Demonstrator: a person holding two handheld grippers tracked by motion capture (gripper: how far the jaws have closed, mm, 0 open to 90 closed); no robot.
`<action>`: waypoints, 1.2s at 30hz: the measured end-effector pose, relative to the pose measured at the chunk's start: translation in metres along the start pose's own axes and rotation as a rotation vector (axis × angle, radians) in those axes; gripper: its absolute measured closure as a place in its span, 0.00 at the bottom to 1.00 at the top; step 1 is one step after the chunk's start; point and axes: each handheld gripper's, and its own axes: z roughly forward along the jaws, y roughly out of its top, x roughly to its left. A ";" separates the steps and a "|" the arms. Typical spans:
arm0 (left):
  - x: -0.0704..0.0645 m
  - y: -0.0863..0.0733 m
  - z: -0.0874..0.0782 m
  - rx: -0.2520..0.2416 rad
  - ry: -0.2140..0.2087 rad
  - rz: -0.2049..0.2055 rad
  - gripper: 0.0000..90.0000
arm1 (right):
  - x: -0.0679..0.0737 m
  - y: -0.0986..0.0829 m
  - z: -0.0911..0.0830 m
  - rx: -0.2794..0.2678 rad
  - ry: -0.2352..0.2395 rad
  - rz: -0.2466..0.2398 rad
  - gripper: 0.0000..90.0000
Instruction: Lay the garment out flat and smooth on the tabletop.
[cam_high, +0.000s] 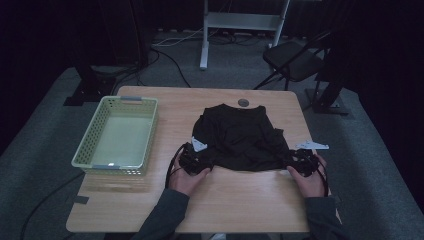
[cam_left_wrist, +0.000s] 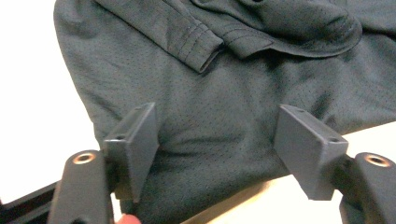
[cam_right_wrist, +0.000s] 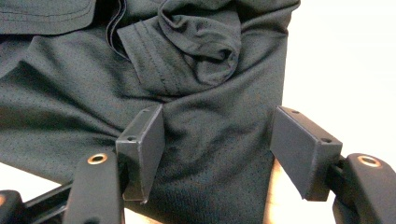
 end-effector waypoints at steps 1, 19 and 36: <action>0.000 0.000 -0.001 0.003 0.001 0.002 0.36 | 0.000 0.000 0.000 0.000 0.000 0.000 0.39; 0.003 0.014 -0.018 -0.001 0.038 0.016 0.63 | 0.000 0.000 0.000 0.000 0.003 0.003 0.39; 0.017 0.033 -0.001 -0.008 0.024 -0.017 0.66 | 0.000 0.000 0.000 -0.001 0.003 0.003 0.39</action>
